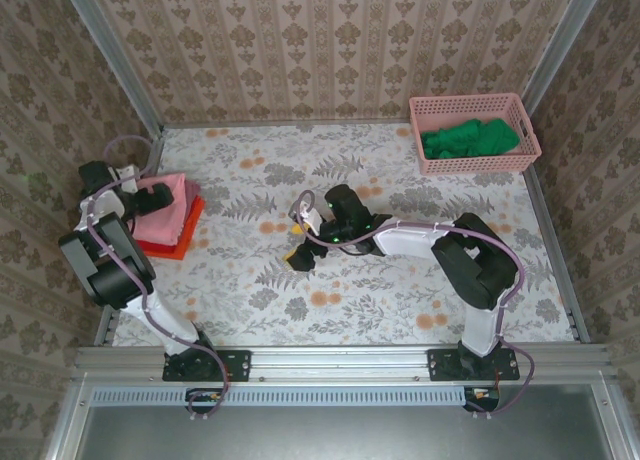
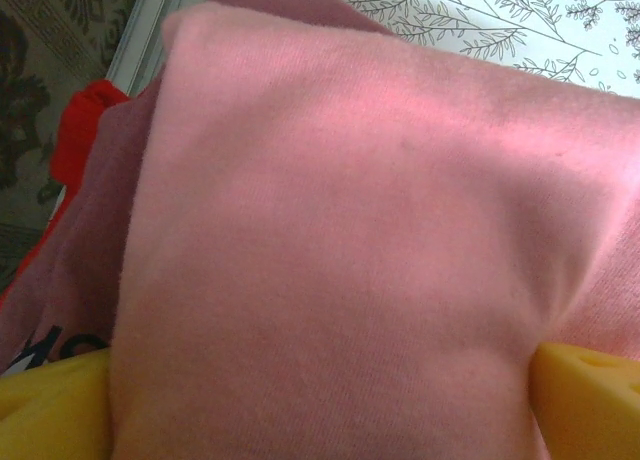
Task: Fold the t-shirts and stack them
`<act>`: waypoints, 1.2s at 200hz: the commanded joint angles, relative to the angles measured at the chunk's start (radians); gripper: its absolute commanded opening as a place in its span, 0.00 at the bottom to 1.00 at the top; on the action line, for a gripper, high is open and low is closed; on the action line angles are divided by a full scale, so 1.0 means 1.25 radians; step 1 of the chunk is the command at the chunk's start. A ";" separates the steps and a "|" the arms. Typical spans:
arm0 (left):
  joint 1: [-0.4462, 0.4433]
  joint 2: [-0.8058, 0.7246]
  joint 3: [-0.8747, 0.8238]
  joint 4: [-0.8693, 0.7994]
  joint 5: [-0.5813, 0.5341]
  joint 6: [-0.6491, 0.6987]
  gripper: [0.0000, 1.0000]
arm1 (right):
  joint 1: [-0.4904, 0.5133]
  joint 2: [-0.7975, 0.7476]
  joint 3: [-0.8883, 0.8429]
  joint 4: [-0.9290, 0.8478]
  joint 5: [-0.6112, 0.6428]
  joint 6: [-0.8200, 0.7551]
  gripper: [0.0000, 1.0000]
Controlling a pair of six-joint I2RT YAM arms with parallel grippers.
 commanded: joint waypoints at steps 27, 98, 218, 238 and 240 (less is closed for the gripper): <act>0.013 0.038 -0.015 0.030 0.030 -0.071 1.00 | -0.013 -0.063 -0.026 -0.006 0.022 0.005 1.00; -0.023 -0.138 -0.049 0.092 -0.050 -0.130 1.00 | -0.071 -0.230 -0.127 0.043 0.148 0.060 1.00; -0.341 -0.611 -0.558 0.385 -0.153 -0.054 1.00 | -0.412 -0.619 -0.467 0.084 0.628 0.141 1.00; -0.345 -0.631 -0.641 0.485 -0.154 -0.055 1.00 | -0.468 -0.640 -0.516 0.106 0.665 0.105 1.00; -0.345 -0.631 -0.647 0.494 -0.154 -0.054 1.00 | -0.471 -0.640 -0.519 0.108 0.667 0.101 1.00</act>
